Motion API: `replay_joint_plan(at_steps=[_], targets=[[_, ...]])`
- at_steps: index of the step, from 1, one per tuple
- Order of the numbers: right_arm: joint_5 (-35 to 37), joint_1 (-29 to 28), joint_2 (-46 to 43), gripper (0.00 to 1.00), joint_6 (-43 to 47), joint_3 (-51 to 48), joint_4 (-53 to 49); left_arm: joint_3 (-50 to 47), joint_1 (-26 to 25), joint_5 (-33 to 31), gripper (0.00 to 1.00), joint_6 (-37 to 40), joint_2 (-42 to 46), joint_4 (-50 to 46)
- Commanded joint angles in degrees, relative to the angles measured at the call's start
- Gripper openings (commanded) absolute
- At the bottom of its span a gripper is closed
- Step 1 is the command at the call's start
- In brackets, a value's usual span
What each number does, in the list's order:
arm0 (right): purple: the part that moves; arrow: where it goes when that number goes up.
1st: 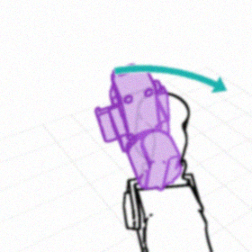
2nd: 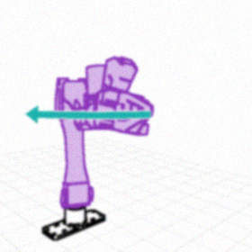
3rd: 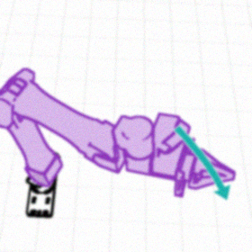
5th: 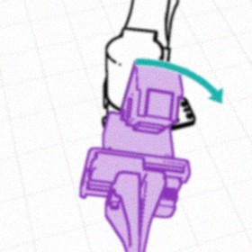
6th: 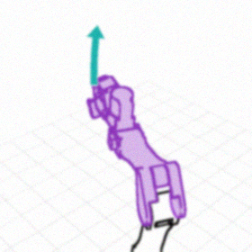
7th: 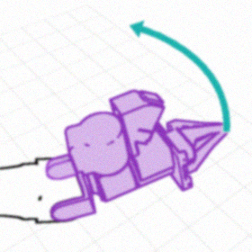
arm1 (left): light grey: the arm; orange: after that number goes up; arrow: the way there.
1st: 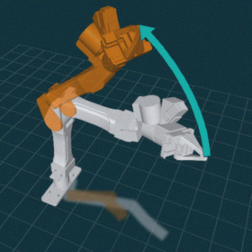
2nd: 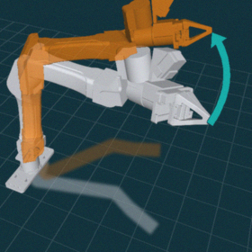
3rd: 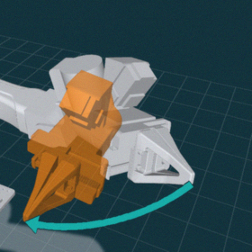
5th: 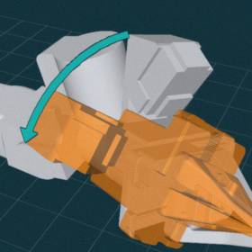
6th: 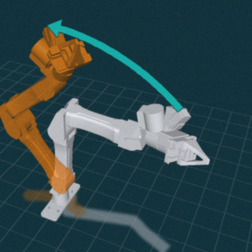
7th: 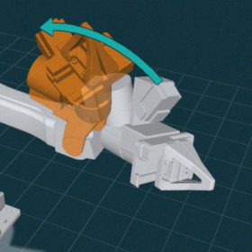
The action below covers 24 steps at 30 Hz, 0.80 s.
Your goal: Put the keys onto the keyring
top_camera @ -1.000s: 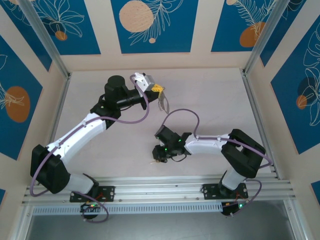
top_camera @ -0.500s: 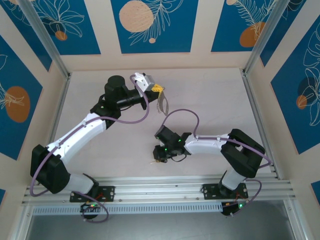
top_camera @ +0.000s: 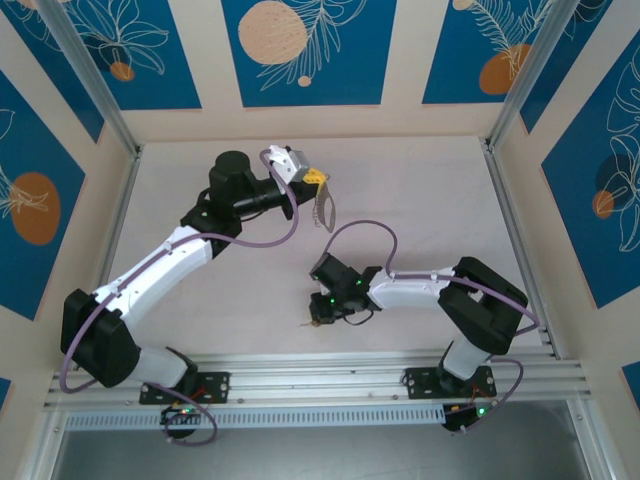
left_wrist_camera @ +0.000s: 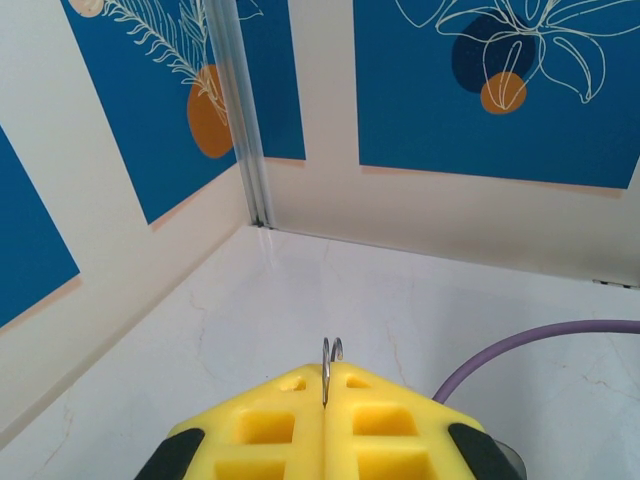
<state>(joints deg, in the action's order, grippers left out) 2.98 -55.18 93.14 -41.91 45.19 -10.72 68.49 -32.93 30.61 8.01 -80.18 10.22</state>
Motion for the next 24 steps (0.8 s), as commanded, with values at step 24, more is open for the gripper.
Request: replay_joint_plan(at_steps=[24], targets=[[-19.38, 34.15, -38.19, 0.0, 13.87, -5.4, 0.07, -0.47, -0.27, 1.03, 0.0, -0.65, 1.79, 2.15]])
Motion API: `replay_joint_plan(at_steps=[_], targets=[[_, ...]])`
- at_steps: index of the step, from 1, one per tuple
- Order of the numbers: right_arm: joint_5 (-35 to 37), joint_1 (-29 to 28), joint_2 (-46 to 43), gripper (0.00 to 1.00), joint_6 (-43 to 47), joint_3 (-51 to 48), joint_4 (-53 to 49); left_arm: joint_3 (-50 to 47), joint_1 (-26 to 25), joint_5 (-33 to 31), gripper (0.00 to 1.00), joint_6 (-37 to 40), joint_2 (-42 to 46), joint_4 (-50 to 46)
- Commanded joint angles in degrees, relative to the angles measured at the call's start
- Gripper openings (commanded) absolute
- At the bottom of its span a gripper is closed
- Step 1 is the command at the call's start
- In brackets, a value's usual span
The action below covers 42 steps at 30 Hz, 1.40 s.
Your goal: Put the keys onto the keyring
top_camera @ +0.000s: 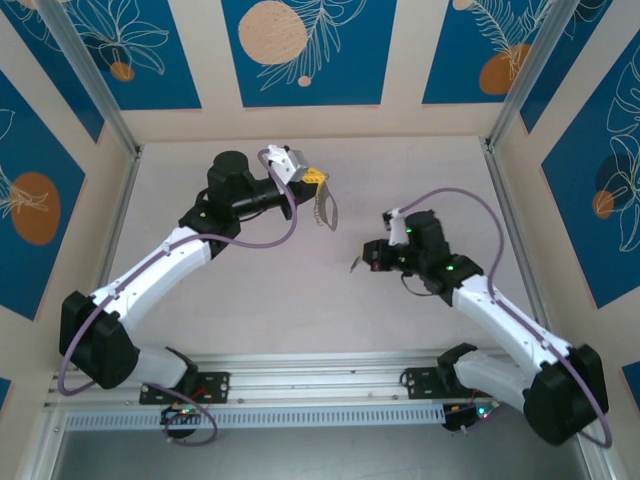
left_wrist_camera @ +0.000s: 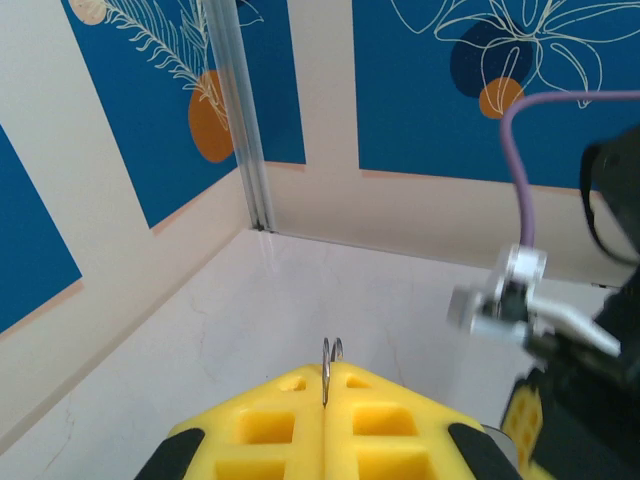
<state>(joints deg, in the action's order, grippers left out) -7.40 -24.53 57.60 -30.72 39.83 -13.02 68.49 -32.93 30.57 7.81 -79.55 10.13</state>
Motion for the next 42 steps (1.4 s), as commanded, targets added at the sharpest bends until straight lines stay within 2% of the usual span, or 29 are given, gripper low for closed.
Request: replay_joint_plan(at_steps=[1, 7, 18, 26, 42], targets=[[-11.22, 5.28, -3.47, 0.0, 2.5, 0.22, 3.54, -0.42, -0.35, 1.35, 0.0, -0.52, 1.0, 2.41], [-19.75, 11.42, -5.21, 0.0, 0.3, 3.71, 8.97, -0.13, -0.37, 2.82, 0.0, -1.29, 0.53, 2.88], [-21.85, 12.31, -3.58, 0.0, -3.8, 9.51, 20.33, 0.93, -0.39, 5.17, 0.0, -1.66, 0.5, 2.48], [-22.39, 9.02, 2.02, 0.0, -3.36, 14.46, 26.33, 2.06, -0.73, 7.14, 0.0, -2.28, 0.32, 2.01], [-21.35, 3.01, 8.92, 0.0, -0.15, 20.41, 28.13, 3.45, -2.14, 8.85, 0.0, -2.29, -0.18, 0.59]])
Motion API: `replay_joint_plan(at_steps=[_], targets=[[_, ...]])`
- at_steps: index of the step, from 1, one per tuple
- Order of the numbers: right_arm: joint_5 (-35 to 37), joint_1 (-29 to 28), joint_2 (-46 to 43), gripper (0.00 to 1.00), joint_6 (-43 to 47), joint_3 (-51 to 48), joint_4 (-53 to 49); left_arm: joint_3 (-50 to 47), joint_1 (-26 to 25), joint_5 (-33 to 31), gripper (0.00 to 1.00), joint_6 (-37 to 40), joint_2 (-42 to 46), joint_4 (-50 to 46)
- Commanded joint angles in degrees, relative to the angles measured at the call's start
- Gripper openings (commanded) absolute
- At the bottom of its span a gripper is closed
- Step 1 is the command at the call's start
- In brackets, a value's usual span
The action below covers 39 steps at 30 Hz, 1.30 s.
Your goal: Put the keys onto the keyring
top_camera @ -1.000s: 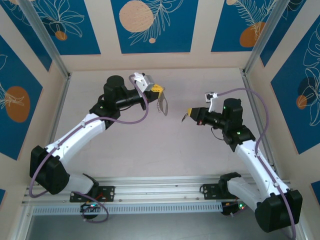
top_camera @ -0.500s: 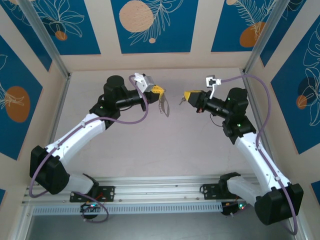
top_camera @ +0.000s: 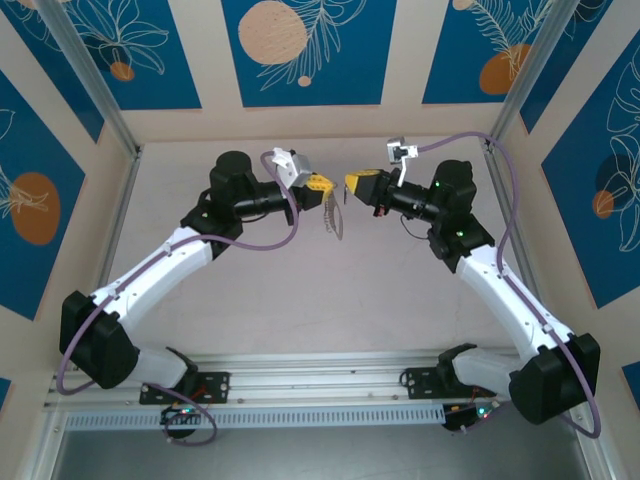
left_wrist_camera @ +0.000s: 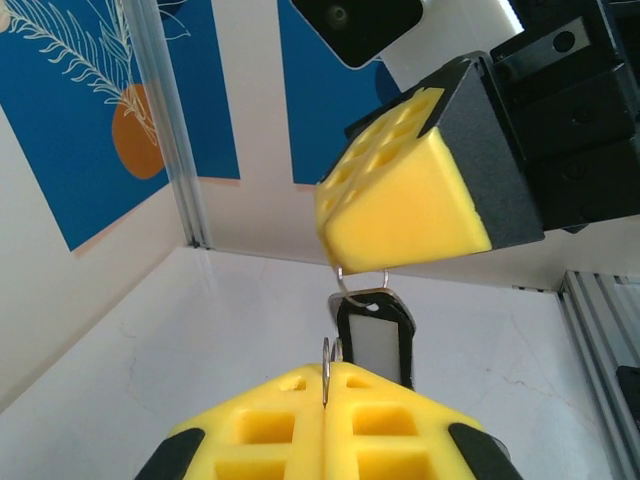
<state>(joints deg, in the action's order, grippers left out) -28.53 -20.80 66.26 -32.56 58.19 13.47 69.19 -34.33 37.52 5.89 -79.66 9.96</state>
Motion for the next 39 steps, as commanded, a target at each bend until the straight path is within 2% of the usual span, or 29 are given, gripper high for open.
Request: replay_joint_plan(at_steps=[1, 17, 39], targets=[[-0.22, -1.0, 0.48, 0.0, 1.79, 2.25, 1.62, 2.75, -0.81, 1.92, 0.0, -0.44, -0.06, 0.77], [-0.25, -2.98, 2.56, 0.0, 4.03, 4.27, -0.42, 3.4, -1.35, 2.12, 0.0, 0.43, 0.05, -0.2], [0.21, -3.2, 3.19, 0.0, 9.96, 5.26, -9.48, 4.72, -1.53, 1.42, 0.0, 1.94, -0.28, -1.9]])
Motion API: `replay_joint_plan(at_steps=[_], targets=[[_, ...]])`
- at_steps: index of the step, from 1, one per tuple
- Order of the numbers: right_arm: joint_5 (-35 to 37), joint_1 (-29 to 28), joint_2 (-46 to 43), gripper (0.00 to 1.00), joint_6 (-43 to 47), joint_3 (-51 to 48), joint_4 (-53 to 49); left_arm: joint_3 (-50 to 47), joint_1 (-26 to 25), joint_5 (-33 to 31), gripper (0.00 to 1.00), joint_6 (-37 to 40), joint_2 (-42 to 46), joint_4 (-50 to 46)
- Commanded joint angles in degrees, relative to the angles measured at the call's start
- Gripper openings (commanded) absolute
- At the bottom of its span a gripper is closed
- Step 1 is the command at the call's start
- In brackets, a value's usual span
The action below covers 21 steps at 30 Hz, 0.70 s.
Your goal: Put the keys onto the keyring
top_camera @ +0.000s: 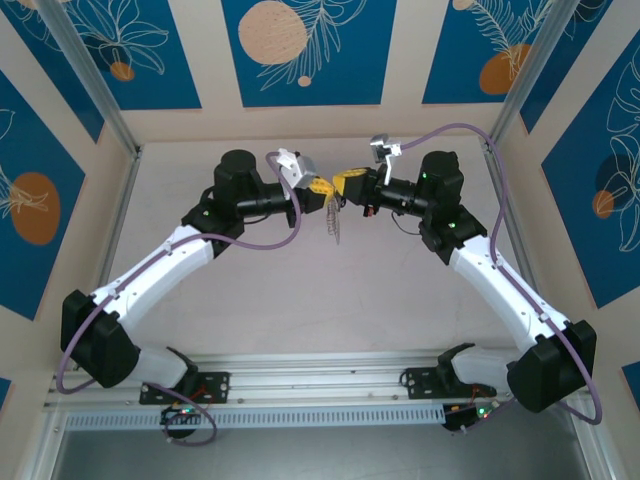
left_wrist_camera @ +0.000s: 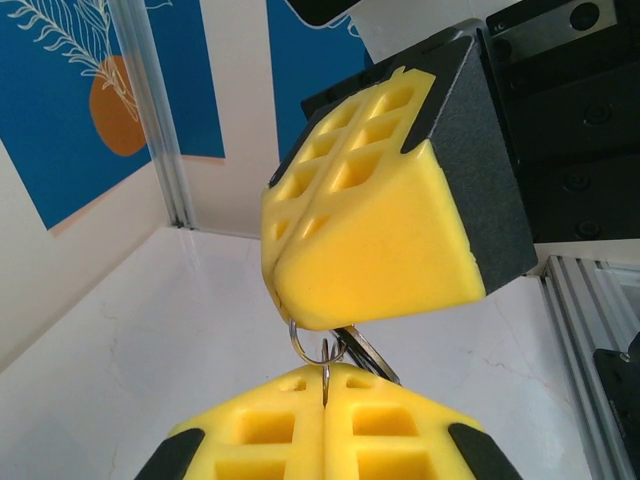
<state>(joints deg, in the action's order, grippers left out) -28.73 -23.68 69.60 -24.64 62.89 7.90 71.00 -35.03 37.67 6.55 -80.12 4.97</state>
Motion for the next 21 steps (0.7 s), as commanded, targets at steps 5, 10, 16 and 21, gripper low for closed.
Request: replay_joint_plan(at_steps=[5, 10, 16, 21], targets=[[1.02, 0.0, -0.82, 0.0, 2.32, 0.3, -5.24, 2.84, -0.83, 1.02, 0.0, 1.62, 0.03, 2.88], [2.38, 1.61, -1.96, 0.0, 1.83, -0.78, -5.82, 2.72, -0.79, 1.01, 0.0, 1.76, 0.22, 2.85], [1.07, 4.99, -3.29, 0.0, -0.47, -2.25, -4.57, 2.69, -0.83, 1.18, 0.0, 1.8, 0.14, 2.94], [-1.66, 5.16, -4.15, 0.0, -0.32, -2.42, -3.99, 2.71, -0.83, 1.02, 0.0, 1.96, 0.09, 3.02]])
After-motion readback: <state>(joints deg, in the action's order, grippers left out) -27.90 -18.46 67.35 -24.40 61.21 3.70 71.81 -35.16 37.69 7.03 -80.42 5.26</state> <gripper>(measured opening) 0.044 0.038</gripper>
